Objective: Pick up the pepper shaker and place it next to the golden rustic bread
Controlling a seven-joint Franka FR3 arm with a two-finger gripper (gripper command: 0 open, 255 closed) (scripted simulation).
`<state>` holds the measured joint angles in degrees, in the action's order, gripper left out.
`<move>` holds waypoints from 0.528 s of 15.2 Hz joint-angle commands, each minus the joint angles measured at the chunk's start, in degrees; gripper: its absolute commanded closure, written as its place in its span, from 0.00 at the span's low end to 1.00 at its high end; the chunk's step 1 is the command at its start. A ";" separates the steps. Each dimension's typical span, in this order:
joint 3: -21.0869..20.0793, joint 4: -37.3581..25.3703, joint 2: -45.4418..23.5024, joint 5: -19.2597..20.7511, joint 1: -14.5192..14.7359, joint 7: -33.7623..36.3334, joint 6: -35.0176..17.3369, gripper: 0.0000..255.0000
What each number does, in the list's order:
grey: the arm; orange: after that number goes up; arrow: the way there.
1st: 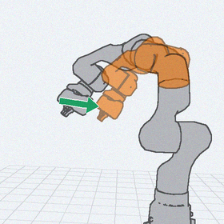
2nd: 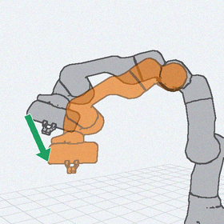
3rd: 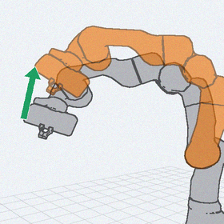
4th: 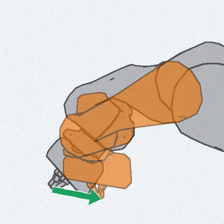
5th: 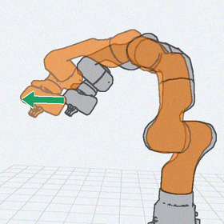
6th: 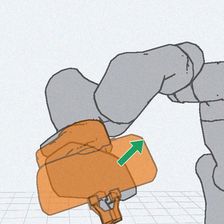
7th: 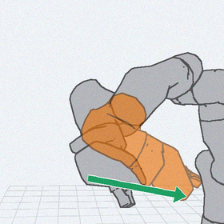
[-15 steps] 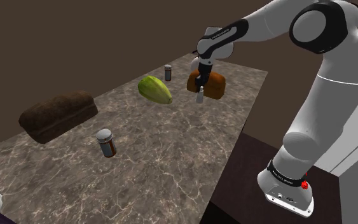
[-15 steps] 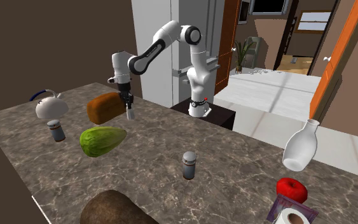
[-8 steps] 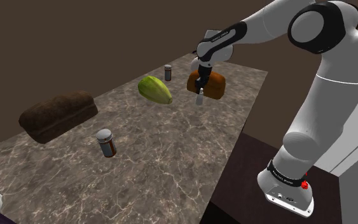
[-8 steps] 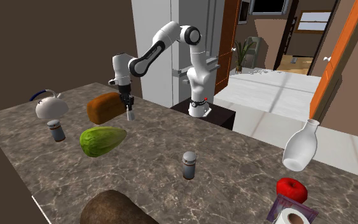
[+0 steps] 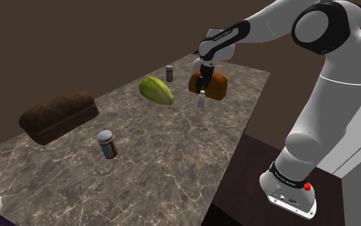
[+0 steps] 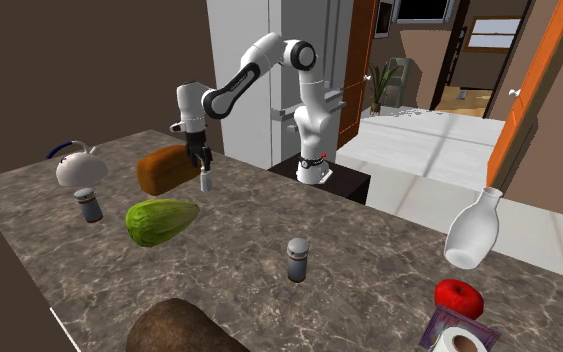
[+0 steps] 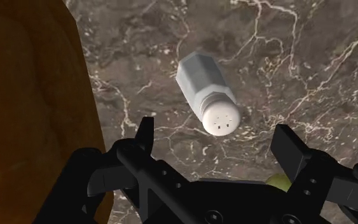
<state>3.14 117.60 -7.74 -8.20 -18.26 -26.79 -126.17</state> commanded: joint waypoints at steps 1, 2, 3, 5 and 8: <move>0.16 -1.39 1.24 0.31 -0.14 0.18 2.64 0.00; 0.26 -2.34 2.06 0.51 -0.22 0.30 4.41 0.00; 0.33 -3.15 2.65 0.65 -0.29 0.39 5.82 0.00; 0.33 -3.14 2.66 0.65 -0.29 0.39 5.82 0.00; 0.33 -3.15 2.65 0.65 -0.29 0.39 5.82 0.00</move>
<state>3.48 114.46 -5.13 -7.56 -18.55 -26.42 -120.41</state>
